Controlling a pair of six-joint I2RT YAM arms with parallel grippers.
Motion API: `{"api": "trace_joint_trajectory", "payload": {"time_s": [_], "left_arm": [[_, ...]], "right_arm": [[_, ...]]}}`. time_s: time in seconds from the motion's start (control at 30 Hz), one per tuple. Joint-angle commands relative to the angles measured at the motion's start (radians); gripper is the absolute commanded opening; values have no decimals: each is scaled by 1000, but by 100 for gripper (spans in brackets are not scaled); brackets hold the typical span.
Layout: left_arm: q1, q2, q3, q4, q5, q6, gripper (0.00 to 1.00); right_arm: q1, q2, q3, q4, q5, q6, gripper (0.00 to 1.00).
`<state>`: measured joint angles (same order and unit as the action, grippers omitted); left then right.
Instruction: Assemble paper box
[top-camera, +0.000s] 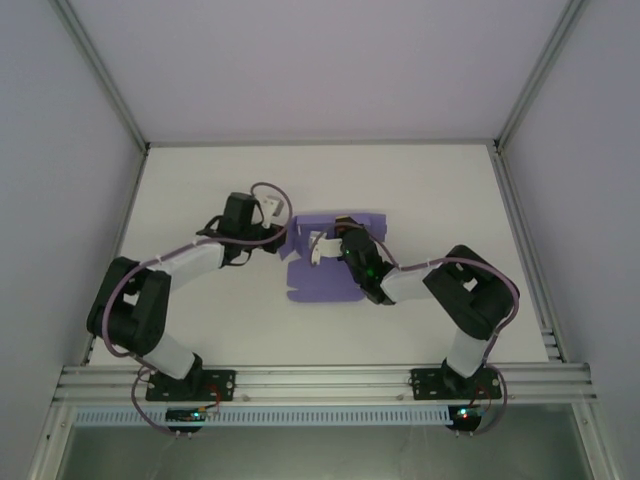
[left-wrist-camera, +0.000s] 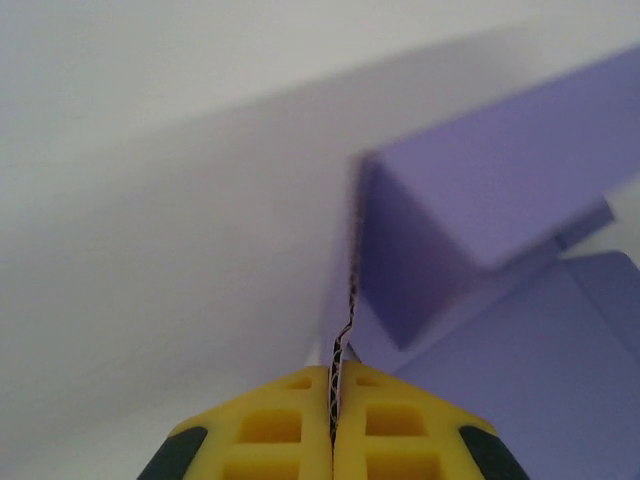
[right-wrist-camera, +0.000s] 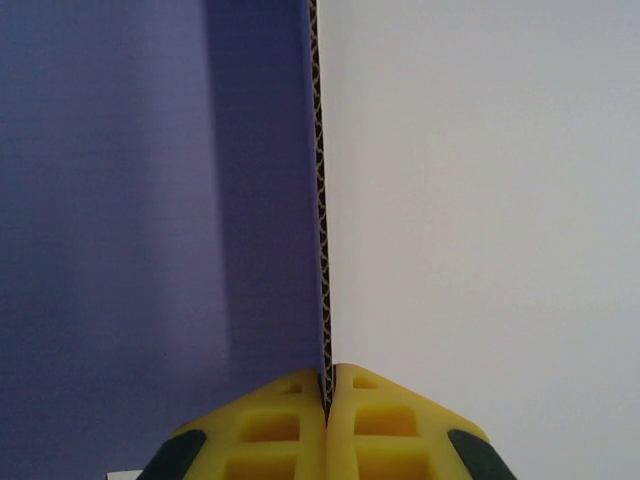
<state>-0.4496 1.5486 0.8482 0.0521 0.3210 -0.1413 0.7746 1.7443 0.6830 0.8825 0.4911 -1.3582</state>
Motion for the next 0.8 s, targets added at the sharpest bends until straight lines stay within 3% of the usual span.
{"api": "trace_joint_trajectory", "payload": {"time_s": [0.0, 0.2, 0.27, 0.53, 0.67, 0.77], "left_arm": [[-58, -39, -29, 88, 10, 79, 0], [-80, 24, -18, 160, 93, 61, 3], [-89, 29, -20, 169, 70, 64, 5], [-86, -34, -95, 168, -28, 48, 33], [-86, -80, -109, 175, -24, 15, 58], [-84, -119, -113, 151, -57, -1, 94]], "right_arm": [[12, -26, -10, -52, -12, 49, 0], [24, -43, -27, -62, -17, 82, 0], [24, -45, -38, -49, -22, 79, 0], [23, 0, -99, 87, -3, 7, 0], [26, 20, -137, 153, 4, -33, 0], [29, 21, -142, 165, 10, -39, 0]]}}
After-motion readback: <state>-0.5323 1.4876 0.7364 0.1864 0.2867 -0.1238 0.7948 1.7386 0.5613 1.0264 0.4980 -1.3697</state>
